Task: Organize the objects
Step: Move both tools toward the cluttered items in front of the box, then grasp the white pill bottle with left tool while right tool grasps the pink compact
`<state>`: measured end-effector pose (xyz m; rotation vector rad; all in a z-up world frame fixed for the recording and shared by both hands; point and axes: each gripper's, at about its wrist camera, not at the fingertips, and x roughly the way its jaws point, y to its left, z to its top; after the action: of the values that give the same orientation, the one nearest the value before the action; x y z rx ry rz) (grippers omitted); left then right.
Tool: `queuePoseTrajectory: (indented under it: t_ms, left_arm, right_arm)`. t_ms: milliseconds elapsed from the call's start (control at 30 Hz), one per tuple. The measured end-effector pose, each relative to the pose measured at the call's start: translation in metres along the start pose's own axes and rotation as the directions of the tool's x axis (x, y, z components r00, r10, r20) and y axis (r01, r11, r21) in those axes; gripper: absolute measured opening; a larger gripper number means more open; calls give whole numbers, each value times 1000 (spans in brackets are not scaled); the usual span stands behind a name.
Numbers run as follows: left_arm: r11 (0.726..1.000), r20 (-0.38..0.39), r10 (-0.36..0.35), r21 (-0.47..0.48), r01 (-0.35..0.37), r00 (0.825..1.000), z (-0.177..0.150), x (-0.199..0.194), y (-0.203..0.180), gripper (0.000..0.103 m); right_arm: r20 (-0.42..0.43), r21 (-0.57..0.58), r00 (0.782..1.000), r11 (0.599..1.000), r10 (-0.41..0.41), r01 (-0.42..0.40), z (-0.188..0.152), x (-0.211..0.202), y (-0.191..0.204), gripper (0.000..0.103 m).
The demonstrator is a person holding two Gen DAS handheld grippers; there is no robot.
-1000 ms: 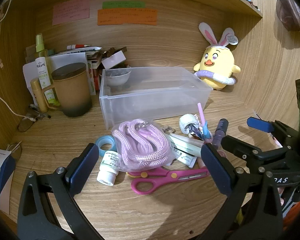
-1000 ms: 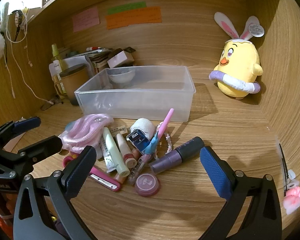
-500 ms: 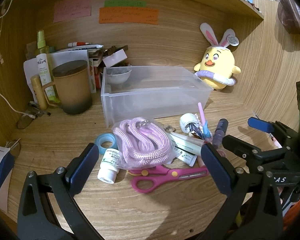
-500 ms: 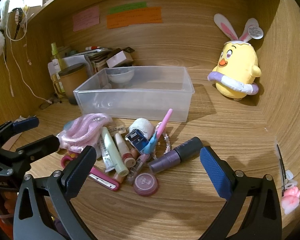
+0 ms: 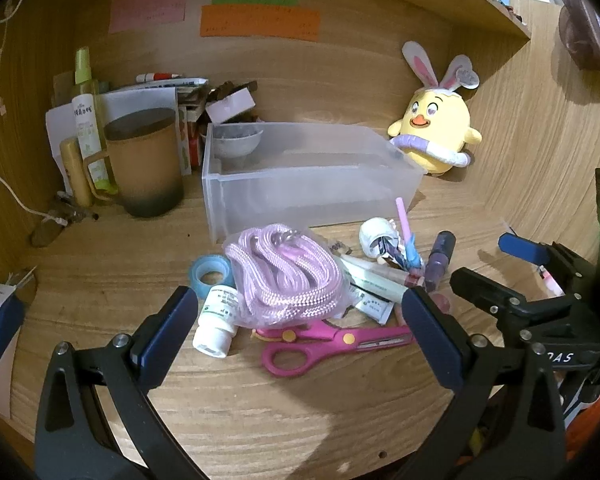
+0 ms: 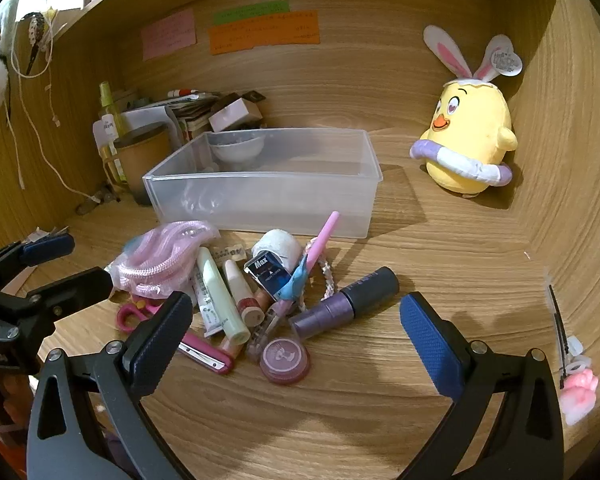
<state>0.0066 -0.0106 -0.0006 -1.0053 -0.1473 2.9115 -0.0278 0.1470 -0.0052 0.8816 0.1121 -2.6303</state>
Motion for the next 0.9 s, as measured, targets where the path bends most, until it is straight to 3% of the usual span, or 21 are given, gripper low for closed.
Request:
queuePoseTrajectory:
  t_ms: [200, 333, 667, 900]
  left_arm:
    - [1000, 13, -3, -22, 3, 1000, -7, -2, 14, 103]
    - [999, -10, 25, -34, -25, 1000, -14, -2, 29, 83]
    - [995, -98, 54, -78, -62, 994, -26, 15, 68, 61]
    - [997, -159, 35, -62, -46, 987, -28, 39, 63, 50]
  right_arm:
    - [4, -23, 1000, 999, 26, -26, -4, 0, 1, 103]
    - [5, -39, 1000, 999, 1, -1, -9, 0, -3, 102]
    - [-105, 0, 994, 1000, 18, -18, -24, 19, -25, 68]
    - [-151, -1, 986, 997, 74, -75, -30, 30, -19, 62]
